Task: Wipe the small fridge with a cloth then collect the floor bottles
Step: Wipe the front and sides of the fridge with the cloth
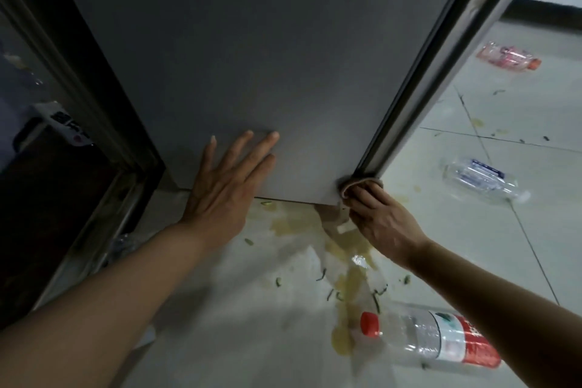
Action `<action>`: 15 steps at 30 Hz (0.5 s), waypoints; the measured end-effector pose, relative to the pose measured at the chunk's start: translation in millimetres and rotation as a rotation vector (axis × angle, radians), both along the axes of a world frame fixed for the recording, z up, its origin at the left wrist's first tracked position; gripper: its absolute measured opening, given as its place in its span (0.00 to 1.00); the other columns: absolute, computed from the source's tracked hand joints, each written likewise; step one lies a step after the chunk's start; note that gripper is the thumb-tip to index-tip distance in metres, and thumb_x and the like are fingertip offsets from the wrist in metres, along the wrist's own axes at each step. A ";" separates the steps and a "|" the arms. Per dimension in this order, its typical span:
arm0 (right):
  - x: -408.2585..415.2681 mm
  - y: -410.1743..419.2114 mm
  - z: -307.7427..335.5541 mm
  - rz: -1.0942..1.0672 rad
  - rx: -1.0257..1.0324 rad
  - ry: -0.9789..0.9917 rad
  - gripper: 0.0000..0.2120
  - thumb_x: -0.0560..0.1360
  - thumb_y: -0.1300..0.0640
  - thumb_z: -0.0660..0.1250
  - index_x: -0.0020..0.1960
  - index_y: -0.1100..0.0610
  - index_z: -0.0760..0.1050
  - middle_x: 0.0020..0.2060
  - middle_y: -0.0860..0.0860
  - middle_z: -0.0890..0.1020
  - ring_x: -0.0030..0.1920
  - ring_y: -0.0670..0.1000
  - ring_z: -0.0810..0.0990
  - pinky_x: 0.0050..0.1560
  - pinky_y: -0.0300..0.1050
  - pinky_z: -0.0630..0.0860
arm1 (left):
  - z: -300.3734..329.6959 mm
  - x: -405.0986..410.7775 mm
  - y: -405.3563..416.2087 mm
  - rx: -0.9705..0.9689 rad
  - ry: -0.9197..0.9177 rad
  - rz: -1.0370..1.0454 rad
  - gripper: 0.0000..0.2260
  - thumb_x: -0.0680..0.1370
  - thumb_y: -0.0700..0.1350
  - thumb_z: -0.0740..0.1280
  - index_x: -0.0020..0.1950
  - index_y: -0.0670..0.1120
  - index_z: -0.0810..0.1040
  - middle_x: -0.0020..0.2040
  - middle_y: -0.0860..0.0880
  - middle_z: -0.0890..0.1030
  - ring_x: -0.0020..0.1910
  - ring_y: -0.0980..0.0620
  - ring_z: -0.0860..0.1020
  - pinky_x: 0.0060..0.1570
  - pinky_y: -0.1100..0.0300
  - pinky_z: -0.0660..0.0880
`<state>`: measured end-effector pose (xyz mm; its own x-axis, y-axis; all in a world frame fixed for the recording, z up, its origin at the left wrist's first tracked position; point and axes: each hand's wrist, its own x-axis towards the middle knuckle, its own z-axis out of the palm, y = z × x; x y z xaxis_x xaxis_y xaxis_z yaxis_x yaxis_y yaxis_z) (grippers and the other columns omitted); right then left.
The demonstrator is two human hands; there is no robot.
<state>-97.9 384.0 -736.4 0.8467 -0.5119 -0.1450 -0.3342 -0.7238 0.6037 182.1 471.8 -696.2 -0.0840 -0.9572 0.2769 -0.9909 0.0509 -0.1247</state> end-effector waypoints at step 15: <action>11.4 -13.5 -16.4 -0.816 0.798 -1.563 0.19 0.71 0.69 0.65 0.56 0.54 0.64 0.52 0.54 0.72 0.51 0.56 0.76 0.46 0.58 0.79 | 21.1 -57.4 -18.7 -0.197 -0.009 -0.167 0.32 0.64 0.30 0.64 0.67 0.45 0.68 0.75 0.47 0.59 0.72 0.43 0.59 0.67 0.39 0.46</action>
<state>-86.4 370.5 -752.9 0.0668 -0.9975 0.0222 -0.5141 -0.0535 -0.8561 124.7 453.2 -675.1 -0.2397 -0.8576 0.4551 -0.9696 0.1874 -0.1576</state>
